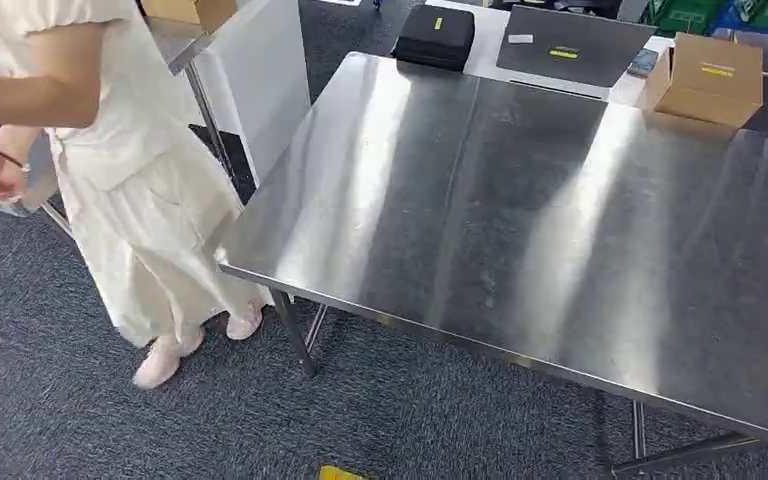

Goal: Take the parts from the cabinet and place them on the table.

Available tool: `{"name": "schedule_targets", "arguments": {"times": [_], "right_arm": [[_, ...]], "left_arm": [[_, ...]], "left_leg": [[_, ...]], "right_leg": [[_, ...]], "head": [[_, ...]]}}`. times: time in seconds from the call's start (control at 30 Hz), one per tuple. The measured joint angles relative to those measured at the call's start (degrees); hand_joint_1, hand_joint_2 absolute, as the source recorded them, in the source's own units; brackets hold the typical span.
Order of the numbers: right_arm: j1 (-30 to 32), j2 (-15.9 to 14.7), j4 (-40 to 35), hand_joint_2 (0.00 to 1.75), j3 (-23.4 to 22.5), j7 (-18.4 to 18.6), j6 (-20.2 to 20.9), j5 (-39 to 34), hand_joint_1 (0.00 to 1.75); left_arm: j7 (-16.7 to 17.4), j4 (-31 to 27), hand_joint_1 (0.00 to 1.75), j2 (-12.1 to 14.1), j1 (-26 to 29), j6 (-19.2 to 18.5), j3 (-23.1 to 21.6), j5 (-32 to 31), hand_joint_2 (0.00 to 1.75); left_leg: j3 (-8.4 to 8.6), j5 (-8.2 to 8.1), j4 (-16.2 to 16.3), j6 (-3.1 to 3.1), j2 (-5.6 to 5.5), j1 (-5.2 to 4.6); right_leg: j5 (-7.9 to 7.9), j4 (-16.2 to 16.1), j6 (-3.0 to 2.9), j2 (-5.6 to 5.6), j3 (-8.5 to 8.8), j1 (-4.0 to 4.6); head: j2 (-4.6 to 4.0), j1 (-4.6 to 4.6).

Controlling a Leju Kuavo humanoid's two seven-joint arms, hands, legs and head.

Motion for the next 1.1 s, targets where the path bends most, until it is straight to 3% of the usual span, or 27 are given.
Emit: {"name": "schedule_targets", "arguments": {"times": [0.03,0.07,0.13,0.17,0.2,0.3,0.33,0.37,0.4,0.47,0.5,0.53,0.57,0.63,0.67,0.7,0.8,0.83,0.87,0.9,0.97,1.0,1.03,1.07,1.1], "right_arm": [[0.1,-0.1,0.0,1.75,0.0,0.0,-0.1,0.0,0.0],[0.1,-0.2,0.0,1.75,0.0,0.1,-0.1,0.0,0.0],[0.0,-0.2,0.0,1.75,0.0,0.2,-0.1,0.0,0.0],[-0.1,-0.2,0.0,1.75,0.0,0.2,-0.1,0.0,0.0],[-0.2,-0.2,0.0,1.75,0.0,0.2,-0.1,0.0,0.0],[-0.1,-0.2,0.0,1.75,0.0,0.2,-0.1,0.0,0.0],[-0.1,-0.1,0.0,1.75,0.0,0.2,-0.1,0.0,0.0],[-0.2,0.0,0.0,1.75,0.0,0.2,-0.1,0.0,0.0],[-0.2,-0.1,0.0,1.75,0.0,0.2,-0.1,0.0,0.0],[-0.1,-0.1,0.0,1.75,0.0,0.2,-0.1,0.0,0.0],[0.0,-0.1,0.0,1.75,0.0,0.2,-0.1,0.0,0.0],[0.1,-0.1,0.0,1.75,0.0,0.2,-0.1,-0.2,0.0],[0.1,-0.1,0.0,1.75,0.0,0.2,-0.1,-0.2,0.0],[0.1,0.0,0.0,1.75,0.0,0.2,-0.2,-0.3,0.0],[0.0,0.0,0.0,1.75,0.0,0.2,-0.2,-0.3,0.0],[-0.1,0.0,0.0,1.75,0.0,0.2,-0.2,-0.4,0.0],[-0.1,0.0,0.0,1.75,0.0,0.2,0.0,-0.6,0.0],[-0.1,0.0,0.0,1.75,0.0,0.2,0.1,-0.7,0.0],[-0.2,-0.1,0.0,1.75,0.0,0.2,0.1,-0.7,0.0],[-0.2,-0.1,0.0,1.75,0.0,0.2,0.2,-0.7,0.0],[-0.1,0.0,0.0,1.75,0.0,0.2,0.3,-0.8,0.0],[-0.1,0.0,0.0,1.75,0.0,0.2,0.3,-0.9,0.0],[0.0,-0.1,0.0,1.75,0.0,0.2,0.3,-0.8,0.0],[0.0,-0.2,0.0,1.75,0.0,0.2,0.3,-0.8,0.0],[0.0,-0.2,0.0,1.75,0.0,0.2,0.3,-0.7,0.0]], "left_arm": [[0.0,0.0,0.0,0.0,0.0,0.0,0.0,0.0,0.0],[0.0,0.0,0.0,0.0,0.1,0.0,0.0,0.0,0.0],[0.0,0.0,0.0,-0.1,0.1,0.0,0.0,0.0,0.0],[0.0,0.0,0.0,-0.1,0.1,0.0,0.0,0.0,0.0],[0.0,0.0,0.0,-0.1,0.1,0.0,0.0,0.0,0.0],[0.0,0.0,0.0,-0.1,0.0,0.0,0.0,0.0,0.0],[0.0,0.0,0.0,-0.1,0.0,0.0,0.0,0.0,0.0],[0.0,0.0,0.0,0.0,0.1,0.0,0.1,0.0,0.0],[0.0,0.0,0.0,0.0,0.1,0.0,0.1,0.0,0.0],[0.0,0.0,0.0,0.0,0.1,0.0,0.1,0.0,0.0],[0.0,0.0,0.0,0.0,0.1,0.0,0.1,0.0,0.0],[0.0,0.0,0.0,0.0,0.1,0.0,0.1,0.0,0.0],[0.0,0.0,0.0,0.0,0.2,0.0,0.1,0.0,0.0],[0.0,0.0,0.0,0.1,0.1,0.1,0.1,0.0,0.0],[-0.1,0.0,0.0,0.1,0.0,0.1,0.1,0.0,0.0],[-0.1,0.0,0.0,0.1,-0.1,0.1,0.1,-0.1,0.0],[-0.1,0.0,0.0,0.1,0.0,0.2,0.1,-0.1,0.0],[-0.1,0.0,0.0,0.1,0.0,0.2,0.1,-0.1,0.0],[-0.1,0.0,0.0,0.0,-0.1,0.2,0.1,-0.2,0.0],[-0.2,0.0,0.0,0.0,-0.1,0.2,0.1,-0.2,0.0],[-1.0,0.0,0.0,0.0,-0.1,-0.1,0.2,-0.1,0.0],[-1.4,0.0,0.0,0.0,-0.1,-0.1,0.2,0.0,0.0],[-1.6,0.0,0.0,0.0,-0.1,0.0,0.3,0.0,0.0],[-1.8,0.0,0.0,0.0,0.0,0.3,0.4,0.1,0.0],[-1.9,0.0,0.0,0.0,0.0,0.7,0.5,0.1,0.0]], "left_leg": [[-0.36,0.29,0.0,0.02,-0.01,-0.22],[-0.64,0.58,0.0,0.0,-0.05,-0.4],[-0.9,1.04,0.1,-0.23,-0.14,-0.56],[-0.92,1.24,0.2,-0.48,-0.1,-0.65],[-0.94,1.3,0.2,-0.72,-0.1,-1.02],[-0.96,2.02,0.1,-1.7,-0.11,-0.73],[-1.23,2.04,0.3,-1.92,-0.18,-0.72],[-1.92,0.22,1.6,-2.31,-0.27,-0.52],[-3.15,-2.98,4.9,-2.69,-0.25,-0.24],[-5.99,-8.13,13.1,-3.47,-0.25,0.3],[-6.81,-9.26,16.1,-3.84,-0.24,0.49],[-6.41,-8.99,16.6,-4.0,-0.21,0.69],[-4.84,-7.53,14.5,-4.14,-0.2,0.96],[1.14,-3.42,5.2,-4.37,-0.18,1.39],[3.09,-3.64,1.5,-4.37,-0.28,1.53],[3.03,-3.63,1.2,-3.93,-0.48,0.97],[2.45,-2.97,1.3,-2.43,-0.52,0.28],[2.42,-2.31,0.6,-1.57,-0.5,0.31],[2.19,-1.82,0.3,-0.9,-0.21,0.44],[1.79,-1.51,0.3,-0.33,-0.22,0.42],[0.99,-1.01,0.3,0.11,-0.12,0.27],[0.55,-0.73,0.3,0.14,-0.1,0.15],[0.22,-0.45,0.3,0.1,-0.1,0.03],[-0.03,-0.23,0.4,0.0,-0.12,0.0],[-0.15,-0.08,0.4,-0.15,-0.16,0.0]], "right_leg": [[0.28,-0.4,0.28,0.0,0.68,0.14],[1.51,-3.9,0.66,-0.01,3.13,0.27],[4.75,-15.1,1.0,-0.02,10.0,0.51],[4.82,-19.2,0.23,0.0,11.99,0.54],[5.57,-19.3,-0.4,0.04,11.64,1.2],[6.14,-19.1,-1.42,0.05,11.36,1.31],[6.79,-19.5,-2.06,0.03,11.27,0.11],[7.28,-19.4,-2.4,-0.19,11.28,0.22],[7.64,-19.4,-2.98,-0.24,10.97,0.16],[8.18,-19.2,-2.88,-0.32,10.11,0.28],[8.31,-19.0,-2.73,-0.34,9.59,0.29],[8.41,-18.7,-2.58,-0.34,9.12,0.25],[8.46,-18.4,-2.49,-0.33,8.69,0.12],[8.49,-17.6,-2.34,-0.3,8.11,-0.13],[8.52,-17.3,-2.22,-0.32,7.87,-0.07],[8.58,-17.1,-1.58,-0.28,7.49,0.55],[9.48,-17.7,-0.07,-0.24,7.23,0.47],[9.4,-17.5,0.34,-0.24,6.79,0.85],[8.4,-16.2,0.27,-0.2,6.05,0.43],[6.31,-13.4,-0.21,-0.17,4.8,0.5],[1.81,-4.4,-0.9,-0.15,0.91,0.45],[0.4,-0.4,-0.75,-0.1,-0.56,0.51],[0.27,0.7,-0.35,-0.08,-0.72,0.51],[1.05,-1.2,0.08,-0.08,0.77,0.49],[2.56,-5.4,0.53,-0.09,3.5,0.5]], "head": [[0.0,0.0],[0.0,0.02],[0.0,0.11],[0.0,0.13],[0.0,0.09],[0.0,0.02],[0.0,0.11],[0.0,-0.02],[0.0,-0.33],[0.0,-0.33],[0.0,-0.35],[0.0,-0.35],[0.0,-0.35],[0.0,-0.37],[0.0,-0.37],[0.0,-0.46],[0.0,-0.37],[0.0,-0.39],[0.0,-0.33],[0.0,-0.24],[0.0,-0.07],[0.0,0.0],[0.0,0.04],[0.0,0.0],[0.0,0.09]]}}
